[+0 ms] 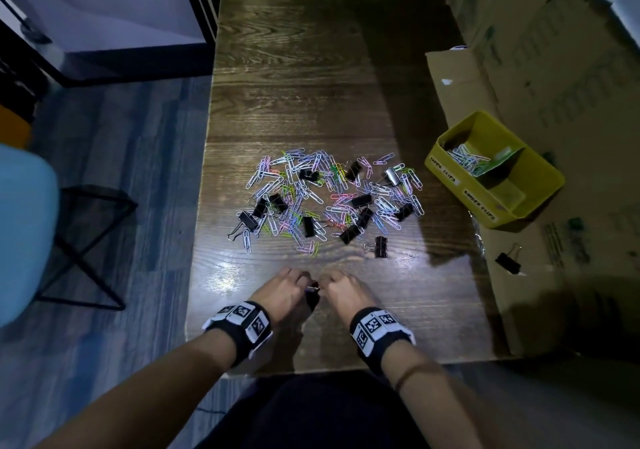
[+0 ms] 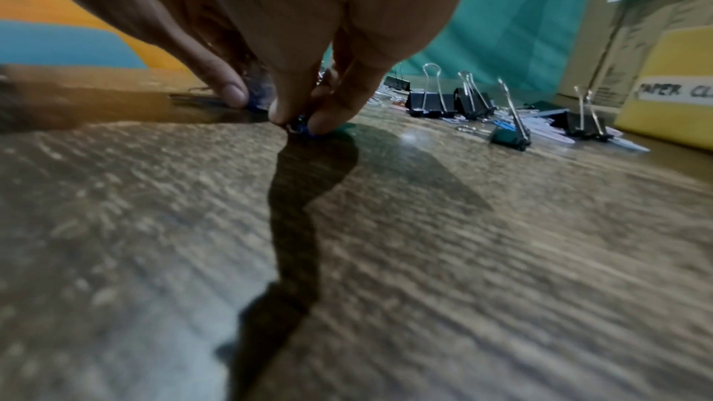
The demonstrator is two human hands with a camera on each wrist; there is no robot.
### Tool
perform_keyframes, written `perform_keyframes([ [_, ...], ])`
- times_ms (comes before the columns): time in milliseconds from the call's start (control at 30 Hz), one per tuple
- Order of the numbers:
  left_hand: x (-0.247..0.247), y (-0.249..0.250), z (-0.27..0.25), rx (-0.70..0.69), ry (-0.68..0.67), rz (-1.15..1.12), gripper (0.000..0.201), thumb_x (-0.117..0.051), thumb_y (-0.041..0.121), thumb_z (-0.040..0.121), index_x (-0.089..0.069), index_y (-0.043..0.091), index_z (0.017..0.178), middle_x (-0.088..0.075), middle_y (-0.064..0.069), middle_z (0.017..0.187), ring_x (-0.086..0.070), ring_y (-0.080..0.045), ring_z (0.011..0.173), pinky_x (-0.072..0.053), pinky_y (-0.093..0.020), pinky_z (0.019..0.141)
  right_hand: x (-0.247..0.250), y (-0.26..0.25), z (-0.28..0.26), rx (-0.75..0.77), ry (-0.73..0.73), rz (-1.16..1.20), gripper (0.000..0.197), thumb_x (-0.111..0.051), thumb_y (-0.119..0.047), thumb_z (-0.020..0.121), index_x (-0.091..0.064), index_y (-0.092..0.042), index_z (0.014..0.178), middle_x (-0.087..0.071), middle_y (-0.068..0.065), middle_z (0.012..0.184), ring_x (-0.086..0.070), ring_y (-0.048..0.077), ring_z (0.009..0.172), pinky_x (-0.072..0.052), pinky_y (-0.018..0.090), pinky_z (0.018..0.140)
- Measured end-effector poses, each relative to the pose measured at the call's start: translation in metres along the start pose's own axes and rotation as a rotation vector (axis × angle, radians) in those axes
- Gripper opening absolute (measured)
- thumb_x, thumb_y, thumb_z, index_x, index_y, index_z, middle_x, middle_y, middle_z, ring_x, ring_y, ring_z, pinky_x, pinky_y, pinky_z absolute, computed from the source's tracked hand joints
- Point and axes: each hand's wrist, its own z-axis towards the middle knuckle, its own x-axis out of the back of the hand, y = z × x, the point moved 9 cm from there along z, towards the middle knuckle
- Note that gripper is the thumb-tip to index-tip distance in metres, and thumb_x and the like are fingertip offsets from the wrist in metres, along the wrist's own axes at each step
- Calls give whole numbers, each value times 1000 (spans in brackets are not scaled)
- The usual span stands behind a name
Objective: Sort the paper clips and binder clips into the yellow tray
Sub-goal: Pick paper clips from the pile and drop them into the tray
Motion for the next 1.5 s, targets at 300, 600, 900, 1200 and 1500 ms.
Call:
perform_keyframes([
  [300, -9, -3, 2, 19, -82, -134, 26, -42, 24, 71, -67, 19, 78, -63, 3, 74, -58, -15, 65, -43, -25, 66, -9, -2, -4, -20, -22, -52, 34, -32, -1, 95, -42, 2, 127, -45, 20, 129, -41, 33, 125, -36, 42, 102],
  [600, -12, -71, -15, 725, 62, -1255, 33, -67, 1, 80, -61, 14, 109, -65, -8, 84, -63, -18, 68, -56, -37, 69, 3, 36, 1, -310, 25, 322, 34, -37, -24, 97, -61, -4, 109, -63, 22, 106, -61, 33, 98, -50, 38, 85],
  [900, -36, -65, -33, 939, 243, -2457, 20, -41, -9, 82, -52, 7, 89, -57, -10, 77, -57, -17, 58, -52, -21, 52, 0, 63, -6, -513, 274, 1752, 19, -44, 9, 92, -56, 2, 106, -52, 8, 73, -45, 14, 56, -45, 22, 47],
  [1200, -32, -61, -41, 898, 176, -2422, 20, -34, 17, 67, -51, 6, 68, -51, -11, 66, -43, -20, 51, -36, -23, 46, -13, 18, 10, -539, -37, 1711, 30, -18, 10, 73, -42, -8, 65, -37, 7, 64, -26, 13, 52, -22, 17, 37],
  [1500, -40, -85, -58, 1051, 163, -1871, 41, -65, 43, 79, -41, 19, 55, -34, 1, 46, -25, -11, 35, -19, -12, 37, -8, -39, 26, 46, -100, 307, 28, -65, -30, 79, -63, -27, 107, -68, 4, 104, -64, 24, 95, -51, 34, 85],
])
